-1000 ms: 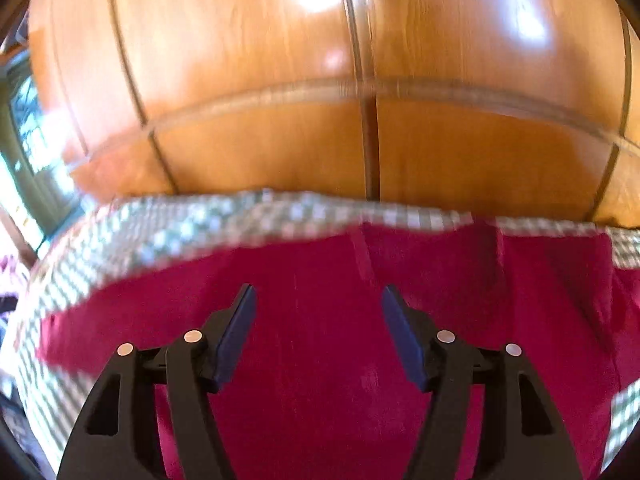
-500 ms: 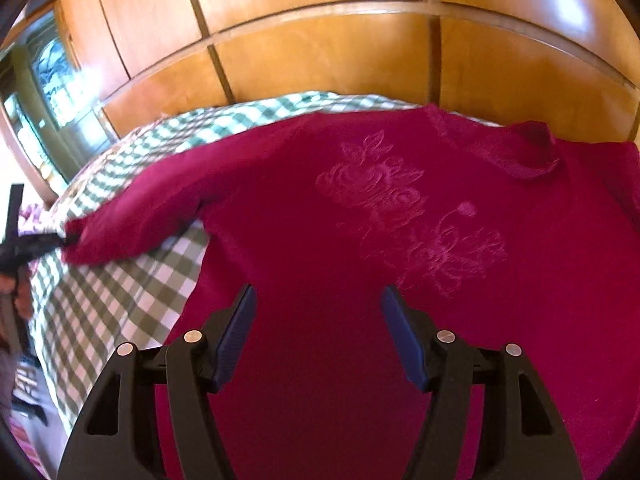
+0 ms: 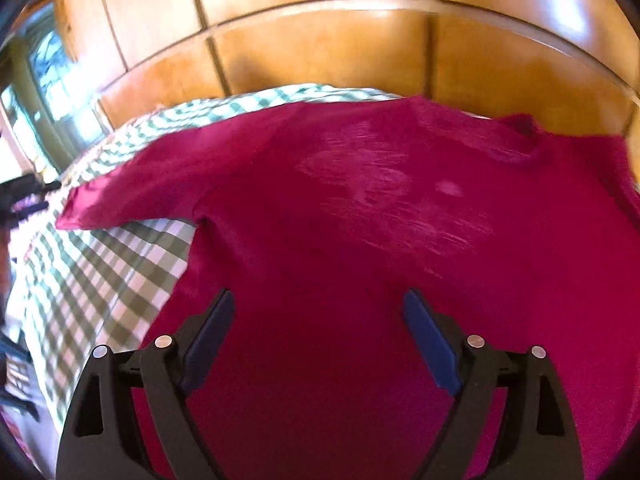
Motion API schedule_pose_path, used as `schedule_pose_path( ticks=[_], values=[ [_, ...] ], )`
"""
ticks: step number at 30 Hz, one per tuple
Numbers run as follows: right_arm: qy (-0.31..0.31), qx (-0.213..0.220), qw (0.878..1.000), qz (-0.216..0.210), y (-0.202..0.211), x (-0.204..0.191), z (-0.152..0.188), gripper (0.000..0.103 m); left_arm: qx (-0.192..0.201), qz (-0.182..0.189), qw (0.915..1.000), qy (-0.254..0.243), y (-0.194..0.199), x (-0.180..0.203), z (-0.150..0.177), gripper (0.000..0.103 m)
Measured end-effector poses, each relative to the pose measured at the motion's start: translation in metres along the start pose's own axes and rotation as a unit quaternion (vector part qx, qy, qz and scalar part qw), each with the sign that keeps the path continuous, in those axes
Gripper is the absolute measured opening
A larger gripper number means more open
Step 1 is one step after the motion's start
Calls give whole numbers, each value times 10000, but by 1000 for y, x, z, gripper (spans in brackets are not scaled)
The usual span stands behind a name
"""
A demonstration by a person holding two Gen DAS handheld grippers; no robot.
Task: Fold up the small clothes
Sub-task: 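Release the sweater and smooth it flat with both tools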
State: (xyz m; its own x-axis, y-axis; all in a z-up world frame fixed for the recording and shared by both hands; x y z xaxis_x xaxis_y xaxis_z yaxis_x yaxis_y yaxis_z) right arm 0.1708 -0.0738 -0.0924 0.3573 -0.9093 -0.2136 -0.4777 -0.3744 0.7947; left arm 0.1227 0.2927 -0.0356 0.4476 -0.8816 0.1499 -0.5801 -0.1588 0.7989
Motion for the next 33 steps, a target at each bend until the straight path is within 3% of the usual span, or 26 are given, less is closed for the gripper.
schedule_pose_path(
  ticks=[3,5,9,12,15,19,20,25,30,32,33],
  values=[
    [-223,183,9987,418,40,35,18,85,-151,893,9936,-676,24,43,46,57],
    [-534,265,9946,852,73,70,39,85,-195,1244,9859,-1104,40,68,79,57],
    [-1378,105,9775,1596,129,144,94,85,-343,1522,9701,-1859,56,107,134,57],
    [-1757,-63,9685,1761,161,172,137,85,-488,1717,9644,-1949,62,118,155,57],
    [-2011,-119,9689,1440,187,176,177,62,-488,1608,9609,-2199,66,133,172,57],
    [-1834,-183,9769,1086,200,151,202,12,-388,1489,9526,-2626,74,148,186,57],
    [-1770,-216,9786,1028,203,144,205,10,-369,1274,9504,-2813,72,153,189,57],
    [-1518,-350,9856,658,220,125,211,8,-446,621,9469,-3123,66,147,198,57],
    [-1310,-526,9887,505,235,120,219,10,-400,767,9562,-2797,77,147,192,57],
    [-1614,-280,9851,526,244,139,210,24,-272,961,9538,-2835,82,162,186,59],
    [-1690,-89,9827,753,249,150,203,44,-202,1002,9527,-2861,84,169,186,61]
  ],
)
Point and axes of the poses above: each gripper's, at about its wrist camera, not at the fingertips, and y roughly against the way its jaws point, x to its right, z to its underside, the point moved 1 cm from there along -y, roughly the way its jaws point, and after that the axes turned 6 degrees about -z, right-handed, at the moved point
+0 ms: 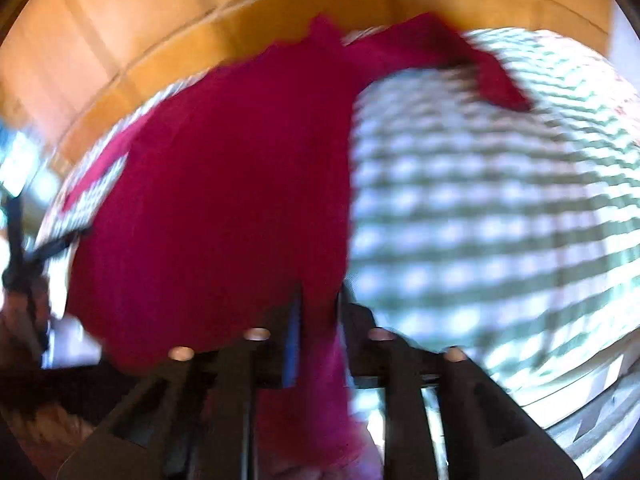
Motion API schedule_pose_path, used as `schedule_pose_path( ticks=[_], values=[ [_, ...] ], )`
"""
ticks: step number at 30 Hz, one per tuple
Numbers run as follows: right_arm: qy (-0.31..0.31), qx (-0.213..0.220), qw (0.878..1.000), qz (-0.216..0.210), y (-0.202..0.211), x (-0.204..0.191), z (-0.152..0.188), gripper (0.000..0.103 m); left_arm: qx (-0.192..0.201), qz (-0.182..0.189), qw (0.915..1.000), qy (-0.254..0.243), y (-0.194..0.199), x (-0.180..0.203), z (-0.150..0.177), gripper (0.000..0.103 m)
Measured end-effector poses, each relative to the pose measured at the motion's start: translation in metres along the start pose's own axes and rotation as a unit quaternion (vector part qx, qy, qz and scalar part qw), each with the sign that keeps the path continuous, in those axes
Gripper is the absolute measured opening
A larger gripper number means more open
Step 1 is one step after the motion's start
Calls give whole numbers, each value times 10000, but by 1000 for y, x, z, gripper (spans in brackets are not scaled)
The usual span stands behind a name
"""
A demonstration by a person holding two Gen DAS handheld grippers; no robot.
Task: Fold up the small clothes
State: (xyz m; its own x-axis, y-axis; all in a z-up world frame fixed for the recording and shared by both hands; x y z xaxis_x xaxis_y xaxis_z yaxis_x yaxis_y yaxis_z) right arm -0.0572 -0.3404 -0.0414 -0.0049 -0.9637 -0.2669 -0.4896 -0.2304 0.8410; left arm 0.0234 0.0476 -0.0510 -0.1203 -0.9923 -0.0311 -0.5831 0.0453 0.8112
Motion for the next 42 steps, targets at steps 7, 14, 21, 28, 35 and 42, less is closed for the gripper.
schedule_pose_path(
  ticks=[7,14,21,28,35,42],
  values=[
    [-469,1196,9802,1507,-17,72,-89,60,362,300,9987,-189,-10,53,-35,66],
    [-431,633,9592,2722,-93,127,-153,14,-56,317,9989,-344,-40,78,-31,66],
    [44,1506,9520,2664,-5,110,-165,5,-200,351,9989,-254,-53,74,-27,72],
    [-226,2104,9303,2996,76,140,-190,5,-245,352,9989,-180,-57,77,-31,74],
    [-1557,1739,9103,3419,60,261,-230,5,-354,282,9989,-72,-59,74,-34,75],
    [-2065,1268,8992,3643,14,294,-200,44,-360,228,9990,-117,-58,76,-40,75]
  ],
)
Point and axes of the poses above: each gripper's, at about its wrist camera, not at the fingertips, and y roughly against the way its jaws point, x to its right, z to its underside, the point moved 1 cm from there along -y, roughly the way its jaws point, and after that the axes turned 6 degrees about -z, right-handed, at the moved point
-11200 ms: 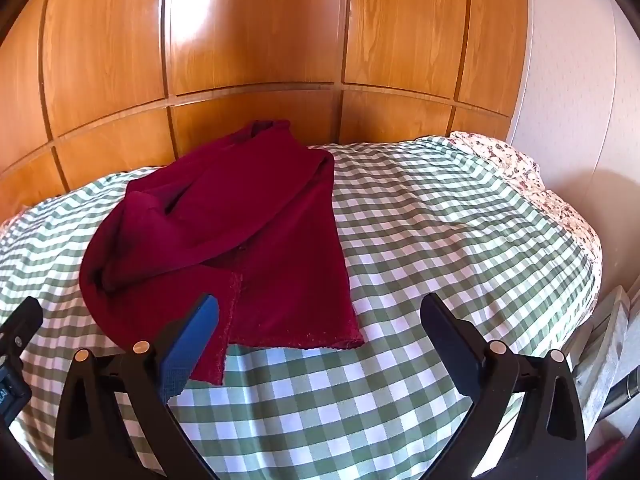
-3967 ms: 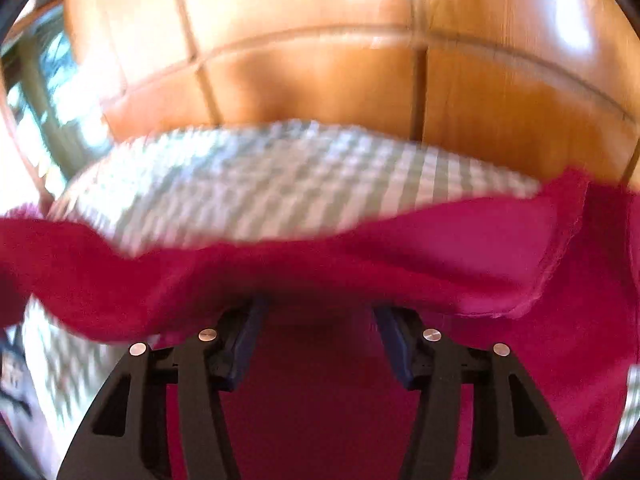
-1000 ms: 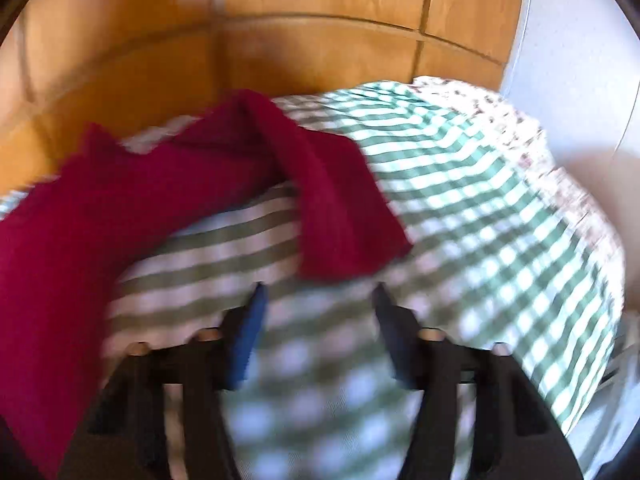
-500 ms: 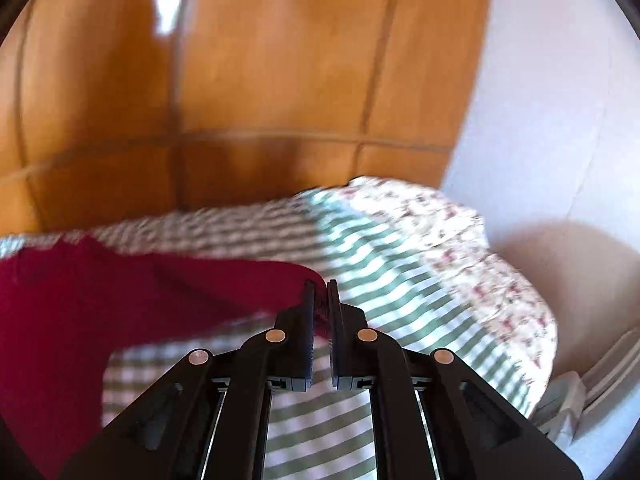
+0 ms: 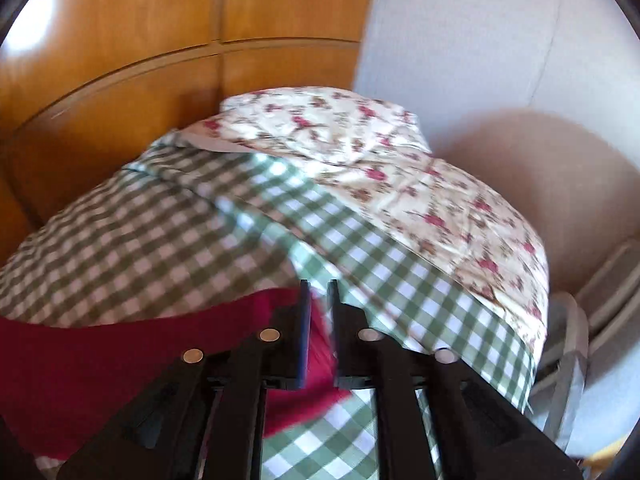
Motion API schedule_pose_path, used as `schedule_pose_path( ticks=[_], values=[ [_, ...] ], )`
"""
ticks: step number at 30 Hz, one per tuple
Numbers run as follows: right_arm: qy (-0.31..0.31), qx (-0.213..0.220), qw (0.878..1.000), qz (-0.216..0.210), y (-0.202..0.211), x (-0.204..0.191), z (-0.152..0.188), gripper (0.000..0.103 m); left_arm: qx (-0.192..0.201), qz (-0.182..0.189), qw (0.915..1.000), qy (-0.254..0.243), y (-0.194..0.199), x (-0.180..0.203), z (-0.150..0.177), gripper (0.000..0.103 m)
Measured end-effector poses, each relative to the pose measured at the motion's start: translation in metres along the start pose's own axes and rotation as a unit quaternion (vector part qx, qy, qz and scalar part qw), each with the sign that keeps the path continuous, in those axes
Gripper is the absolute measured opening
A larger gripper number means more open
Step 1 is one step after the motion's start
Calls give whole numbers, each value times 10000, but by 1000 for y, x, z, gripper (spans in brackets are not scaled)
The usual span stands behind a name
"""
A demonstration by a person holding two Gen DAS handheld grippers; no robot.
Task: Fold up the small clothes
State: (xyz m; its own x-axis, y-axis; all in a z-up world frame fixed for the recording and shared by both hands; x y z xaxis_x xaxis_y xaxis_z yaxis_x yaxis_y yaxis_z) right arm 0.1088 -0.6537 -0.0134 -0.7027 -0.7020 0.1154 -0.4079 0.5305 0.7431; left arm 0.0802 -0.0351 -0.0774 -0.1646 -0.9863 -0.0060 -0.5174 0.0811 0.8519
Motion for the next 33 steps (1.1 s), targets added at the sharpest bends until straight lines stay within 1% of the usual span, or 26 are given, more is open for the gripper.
schedule_pose_path(
  ticks=[1,2,4,6,7,8,9,10,11,12,14,15,16,17,18,19,21,24,25,26,27,28,29,30,31,33],
  values=[
    [-136,44,9999,-74,5,2,6,66,21,-5,10000,-9,0,0,-2,75],
    [-294,136,9991,-257,15,4,14,67,35,-8,10000,-6,1,1,-3,75],
    [-387,43,9970,-676,27,2,29,67,85,-7,9999,61,1,-2,-6,75],
    [-693,-254,9872,-1417,39,-4,54,67,110,14,9999,121,2,-6,-9,75],
    [-840,-437,9798,-1760,41,-8,65,67,120,15,9998,164,2,-8,-9,76],
    [-1079,-675,9678,-2172,39,-14,80,67,120,18,9998,178,2,-9,-9,76],
    [-1251,-897,9577,-2430,35,-21,91,67,115,6,9998,183,2,-10,-8,76],
    [-1493,-1154,9435,-2723,28,-31,103,67,113,-15,9998,179,2,-11,-7,76],
    [-1656,-1268,9340,-2899,22,-39,108,67,132,-50,9998,166,3,-13,-6,76],
    [-1764,-1298,9287,-2992,17,-47,111,67,150,-61,9998,124,5,-14,-5,76],
    [-1877,-1099,9298,-2968,11,-62,108,64,196,-154,9996,128,8,-19,-3,78],
    [-1964,-1081,9279,-2979,8,-67,105,55,189,-173,9995,169,8,-23,-1,78],
    [-2022,-1091,9269,-2969,4,-72,102,40,165,-187,9994,232,8,-27,0,78],
    [-1909,-1069,9341,-2822,0,-79,97,29,133,-206,9992,313,8,-32,3,78],
    [-1689,-1018,9485,-2480,-3,-84,92,11,108,-233,9989,379,7,-36,5,78],
    [-1522,-983,9567,-2277,-7,-86,88,7,94,-272,9986,447,7,-40,8,78],
    [-1144,-820,9736,-1799,-13,-84,82,6,67,-336,9979,548,7,-48,13,78],
    [-913,-813,9798,-1584,-16,-86,82,5,-8,-367,9973,641,6,-58,22,78],
    [-736,-810,9831,-1465,-13,-91,81,8,-5,-342,9972,662,7,-60,25,78],
    [-699,-859,9827,-1485,-12,-92,81,13,23,-329,9972,664,9,-62,29,78],
    [-706,-908,9816,-1523,-11,-92,81,31,54,-335,9973,658,11,-63,30,78],
    [-742,-945,9797,-1602,-6,-91,81,62,95,-350,9972,661,14,-66,33,78],
    [-776,-877,9794,-1647,4,-89,82,72,167,-388,9967,696,19,-69,35,78],
    [-746,-739,9817,-1591,14,-88,85,75,212,-418,9961,744,22,-74,37,78],
    [-630,-635,9835,-1571,25,-90,86,75,244,-426,9953,833,26,-80,38,78],
    [-342,-573,9814,-1801,47,-103,92,76,285,-439,9934,1017,32,-93,40,78]
  ],
)
Point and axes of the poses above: each gripper's, at about its wrist camera, not at the fingertips, and y roughly against the way its jaws point, x to its right, z to its underside, the point moved 1 cm from there along -y, roughly the way its jaws point, and after that the axes turned 6 degrees about -z, right-handed, at the moved point
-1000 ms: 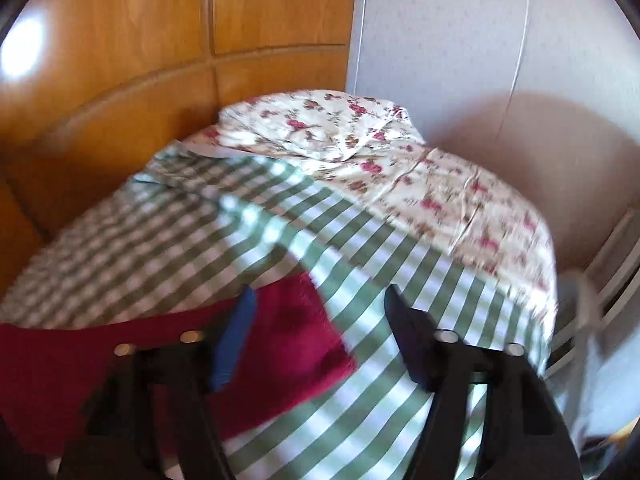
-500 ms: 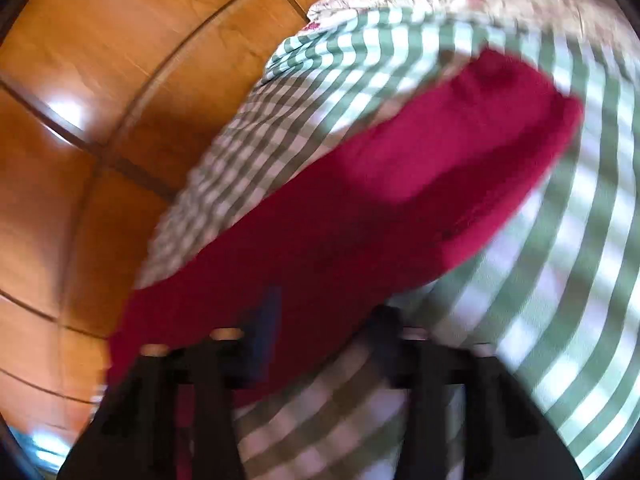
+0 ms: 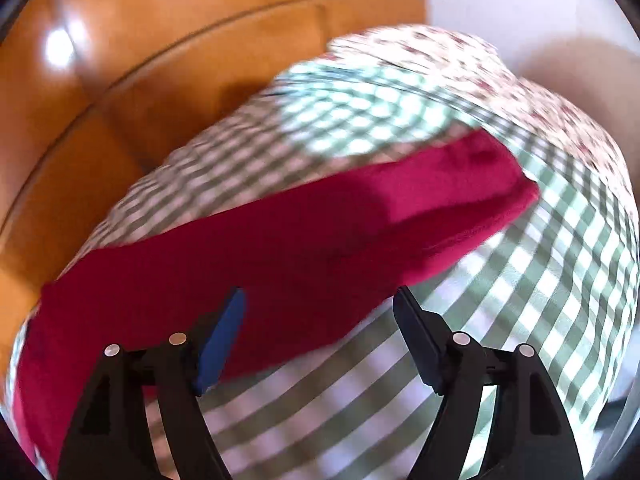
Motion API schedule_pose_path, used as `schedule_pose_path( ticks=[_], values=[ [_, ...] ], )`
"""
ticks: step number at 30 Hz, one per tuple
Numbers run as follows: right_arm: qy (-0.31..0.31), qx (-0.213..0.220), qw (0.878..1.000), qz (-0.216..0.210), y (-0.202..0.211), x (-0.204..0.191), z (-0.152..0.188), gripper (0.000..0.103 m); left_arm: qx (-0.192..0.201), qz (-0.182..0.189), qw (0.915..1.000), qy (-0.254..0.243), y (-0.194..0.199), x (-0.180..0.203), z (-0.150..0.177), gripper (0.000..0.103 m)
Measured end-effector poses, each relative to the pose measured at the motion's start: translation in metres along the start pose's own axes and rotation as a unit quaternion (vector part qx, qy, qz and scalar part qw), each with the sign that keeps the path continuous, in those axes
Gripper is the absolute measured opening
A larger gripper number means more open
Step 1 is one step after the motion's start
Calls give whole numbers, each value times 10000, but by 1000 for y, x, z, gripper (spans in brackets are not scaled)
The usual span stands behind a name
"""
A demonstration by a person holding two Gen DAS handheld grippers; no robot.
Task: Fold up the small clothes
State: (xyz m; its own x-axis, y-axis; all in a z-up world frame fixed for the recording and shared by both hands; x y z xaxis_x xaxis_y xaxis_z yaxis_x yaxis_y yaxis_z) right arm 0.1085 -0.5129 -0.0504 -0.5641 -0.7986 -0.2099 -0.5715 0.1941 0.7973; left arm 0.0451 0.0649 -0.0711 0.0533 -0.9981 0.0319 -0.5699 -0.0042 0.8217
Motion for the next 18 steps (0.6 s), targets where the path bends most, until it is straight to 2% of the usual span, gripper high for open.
schedule_pose_path(
  ticks=[4,6,9,13,15,16,17,18],
  values=[
    [567,-60,9965,-609,26,-51,27,80,56,-127,9996,231,9,-26,2,78],
    [980,-169,9904,-956,35,-83,50,85,49,-176,9994,278,14,-37,8,78],
    [1576,-399,9776,-1340,42,-125,90,86,-68,-131,9997,186,17,-45,21,77],
    [2256,-679,9584,-1611,46,-163,146,86,-270,-41,9996,-15,18,-48,45,65],
    [2585,-673,9517,-1514,49,-171,175,92,-320,26,9995,60,19,-47,58,61],
    [2715,-605,9498,-1433,49,-171,183,93,-287,18,9996,37,20,-43,63,53],
    [2881,-510,9472,-1313,50,-172,195,94,-241,41,9997,-33,22,-40,67,36],
    [2987,-430,9452,-1245,51,-171,201,97,-242,96,9996,-119,23,-36,70,28]
  ],
)
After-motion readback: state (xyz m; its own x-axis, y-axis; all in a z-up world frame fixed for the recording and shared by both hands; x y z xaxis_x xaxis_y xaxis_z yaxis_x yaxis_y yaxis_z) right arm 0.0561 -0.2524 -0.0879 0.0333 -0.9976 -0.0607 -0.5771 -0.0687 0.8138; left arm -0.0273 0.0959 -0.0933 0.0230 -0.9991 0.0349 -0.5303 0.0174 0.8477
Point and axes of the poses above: each gripper's, at about its wrist camera, not at the fingertips, and y roughly against the way its jaws point, x to its right, z to its underside, the point moved 1 cm from there along -y, roughly the way its jaws point, and after that the axes turned 6 degrees about -z, right-handed, at the moved point
